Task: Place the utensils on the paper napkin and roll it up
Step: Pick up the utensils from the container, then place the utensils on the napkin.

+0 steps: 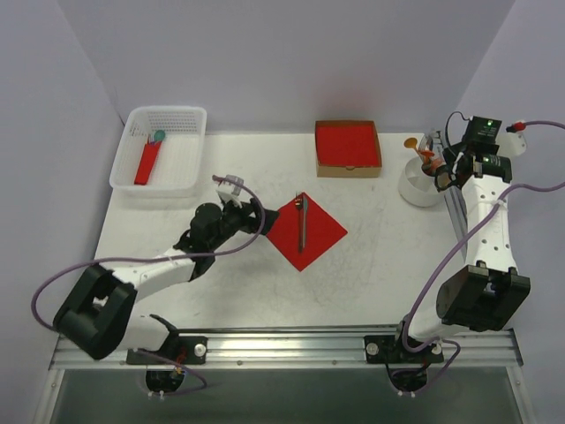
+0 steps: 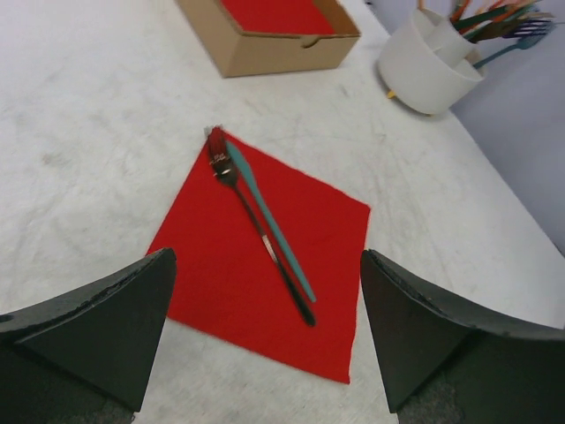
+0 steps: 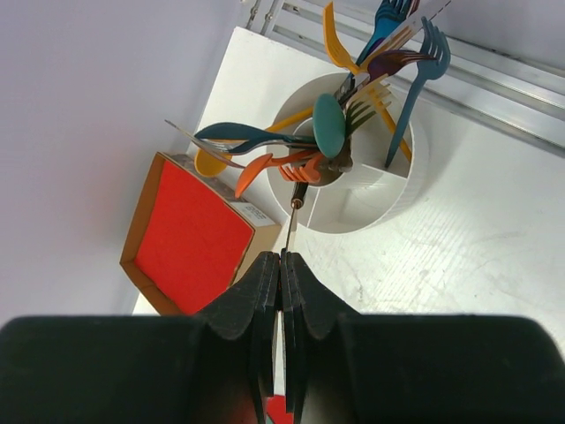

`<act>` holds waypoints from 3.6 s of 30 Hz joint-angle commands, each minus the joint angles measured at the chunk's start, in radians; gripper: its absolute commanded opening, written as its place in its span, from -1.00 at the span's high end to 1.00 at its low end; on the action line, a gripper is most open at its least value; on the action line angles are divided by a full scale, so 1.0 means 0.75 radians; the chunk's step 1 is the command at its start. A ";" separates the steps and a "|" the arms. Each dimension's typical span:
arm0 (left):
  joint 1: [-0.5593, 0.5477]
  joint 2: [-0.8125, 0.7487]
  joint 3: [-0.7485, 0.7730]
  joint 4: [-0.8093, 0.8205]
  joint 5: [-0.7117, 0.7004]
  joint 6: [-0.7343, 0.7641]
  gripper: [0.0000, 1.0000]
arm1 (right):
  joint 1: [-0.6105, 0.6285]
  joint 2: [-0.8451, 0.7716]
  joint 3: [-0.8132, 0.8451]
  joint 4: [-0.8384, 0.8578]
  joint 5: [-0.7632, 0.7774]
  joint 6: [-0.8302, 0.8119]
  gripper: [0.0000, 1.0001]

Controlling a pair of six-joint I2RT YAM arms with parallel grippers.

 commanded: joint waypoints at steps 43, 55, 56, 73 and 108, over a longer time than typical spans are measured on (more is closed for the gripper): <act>-0.477 1.578 2.077 -0.003 0.606 1.215 -0.95 | -0.027 -0.246 0.006 -0.159 -0.300 -0.091 1.00; -0.475 1.601 2.152 -0.010 0.471 1.221 -0.75 | 0.030 -0.277 -0.005 -0.176 -0.360 -0.085 1.00; -0.473 1.607 2.159 -0.010 0.463 1.217 -0.68 | 0.040 -0.277 -0.009 -0.176 -0.360 -0.081 1.00; -0.436 1.650 2.187 -0.020 0.383 1.199 -0.34 | 0.186 -0.277 0.004 -0.180 -0.266 -0.038 1.00; -0.415 1.441 1.807 0.289 0.385 1.062 0.95 | 0.171 -0.285 -0.011 -0.081 -0.311 -0.067 -0.36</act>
